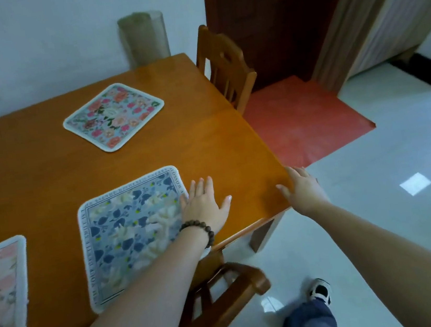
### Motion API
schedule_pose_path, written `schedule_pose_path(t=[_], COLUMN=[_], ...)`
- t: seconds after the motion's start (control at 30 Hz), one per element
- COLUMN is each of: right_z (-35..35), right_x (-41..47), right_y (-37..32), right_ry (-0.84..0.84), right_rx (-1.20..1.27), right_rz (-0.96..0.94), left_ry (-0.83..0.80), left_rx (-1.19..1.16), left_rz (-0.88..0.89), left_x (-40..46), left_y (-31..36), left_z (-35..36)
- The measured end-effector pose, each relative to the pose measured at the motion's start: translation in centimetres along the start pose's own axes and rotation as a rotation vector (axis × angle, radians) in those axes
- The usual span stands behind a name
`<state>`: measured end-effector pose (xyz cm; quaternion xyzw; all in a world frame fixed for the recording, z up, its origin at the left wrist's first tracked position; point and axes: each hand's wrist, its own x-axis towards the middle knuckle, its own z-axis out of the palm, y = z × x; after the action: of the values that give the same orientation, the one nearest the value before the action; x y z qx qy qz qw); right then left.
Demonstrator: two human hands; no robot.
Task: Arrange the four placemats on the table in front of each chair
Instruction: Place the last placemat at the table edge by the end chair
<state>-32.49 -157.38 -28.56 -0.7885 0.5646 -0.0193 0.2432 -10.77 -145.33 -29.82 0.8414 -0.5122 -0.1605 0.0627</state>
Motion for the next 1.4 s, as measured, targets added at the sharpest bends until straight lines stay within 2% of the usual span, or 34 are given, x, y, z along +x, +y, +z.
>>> schedule_pose_path(t=[0.13,0.33,0.57,0.83,1.13,1.4], right_z=[-2.8,-8.0,-12.1,-15.1,-16.2,-15.3], right_x=[5.0,11.4,18.3,26.5,39.5,52.0], right_y=[5.2,10.9,12.1,8.0,-1.7,-13.5], right_ry=[-0.021,-0.081,-0.088,-0.086,-0.029,-0.151], right_rx=[-0.016,-0.044,-0.022,-0.012,0.036,-0.206], right_rz=[-0.113,-0.27,-0.384,-0.531,-0.766,-0.98], left_ry=[0.018,0.043,0.168,0.169,0.336,0.405], left_rx=[0.004,-0.045,-0.066,-0.088,-0.177,-0.33], left_rz=[-0.07,-0.266,-0.377,-0.534,-0.689,-0.944], left_x=[3.0,5.9,9.9,15.2,26.5,35.8], left_y=[5.9,15.2,20.9,20.9,17.1,11.8], left_z=[1.4,2.3,0.4,-0.8,-3.3,-6.2])
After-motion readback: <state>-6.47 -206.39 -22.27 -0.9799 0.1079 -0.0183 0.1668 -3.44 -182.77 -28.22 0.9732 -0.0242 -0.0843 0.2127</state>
